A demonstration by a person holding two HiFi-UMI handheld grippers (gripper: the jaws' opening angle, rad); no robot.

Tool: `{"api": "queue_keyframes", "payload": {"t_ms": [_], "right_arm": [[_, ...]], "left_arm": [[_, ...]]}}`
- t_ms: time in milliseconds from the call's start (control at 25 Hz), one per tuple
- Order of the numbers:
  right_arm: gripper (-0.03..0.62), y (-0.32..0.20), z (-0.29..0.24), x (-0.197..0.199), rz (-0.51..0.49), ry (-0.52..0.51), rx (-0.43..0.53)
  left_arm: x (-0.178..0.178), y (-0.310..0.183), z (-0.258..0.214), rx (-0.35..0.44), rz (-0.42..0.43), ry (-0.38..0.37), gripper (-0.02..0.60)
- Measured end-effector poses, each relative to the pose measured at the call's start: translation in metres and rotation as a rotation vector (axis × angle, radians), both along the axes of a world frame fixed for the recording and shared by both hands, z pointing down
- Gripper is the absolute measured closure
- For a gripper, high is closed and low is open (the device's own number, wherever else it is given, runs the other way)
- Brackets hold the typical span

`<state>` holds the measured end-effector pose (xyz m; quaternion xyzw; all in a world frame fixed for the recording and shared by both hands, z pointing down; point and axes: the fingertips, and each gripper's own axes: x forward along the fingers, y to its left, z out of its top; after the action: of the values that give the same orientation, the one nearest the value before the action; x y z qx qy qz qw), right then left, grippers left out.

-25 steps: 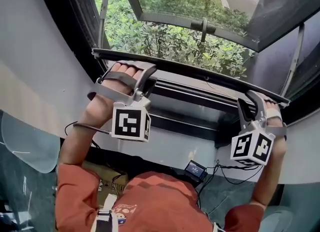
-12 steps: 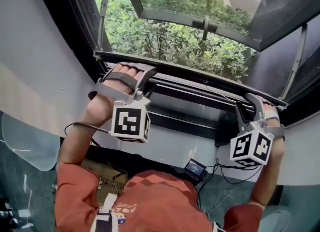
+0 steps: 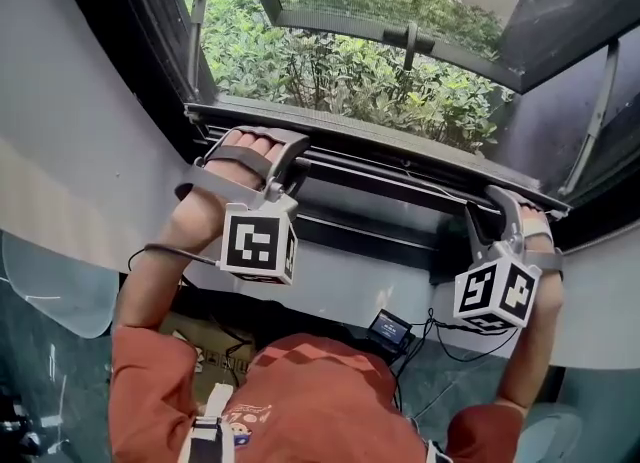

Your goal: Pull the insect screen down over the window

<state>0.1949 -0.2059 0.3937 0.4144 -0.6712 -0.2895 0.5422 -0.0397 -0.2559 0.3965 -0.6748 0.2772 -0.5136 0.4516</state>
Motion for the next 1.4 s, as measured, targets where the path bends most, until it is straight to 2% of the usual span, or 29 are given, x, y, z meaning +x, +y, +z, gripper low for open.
{"api": "queue_keyframes", "payload": {"t_ms": [320,800,1320,1360,1400], "right_arm": [[0.459,0.001,0.028,0.0,0.007,0.007,-0.065],[0.459,0.002,0.043,-0.001,0.018,-0.008,-0.091],[0.462,0.001,0.052,-0.001,0.022,-0.027,-0.13],[0.462,-0.001,0.053,0.0,0.022,-0.034,-0.128],[0.462,-0.005,0.054,0.001,0.026,-0.04,-0.123]], "left_arm": [[-0.001,0.001,0.027,-0.059,0.01,-0.005,0.416],[-0.001,0.003,0.042,-0.084,0.008,0.005,0.416],[0.0,0.001,0.05,-0.177,0.013,0.015,0.416],[0.0,-0.001,0.05,-0.182,0.017,0.031,0.419],[0.001,-0.004,0.049,-0.188,0.021,0.051,0.45]]}}
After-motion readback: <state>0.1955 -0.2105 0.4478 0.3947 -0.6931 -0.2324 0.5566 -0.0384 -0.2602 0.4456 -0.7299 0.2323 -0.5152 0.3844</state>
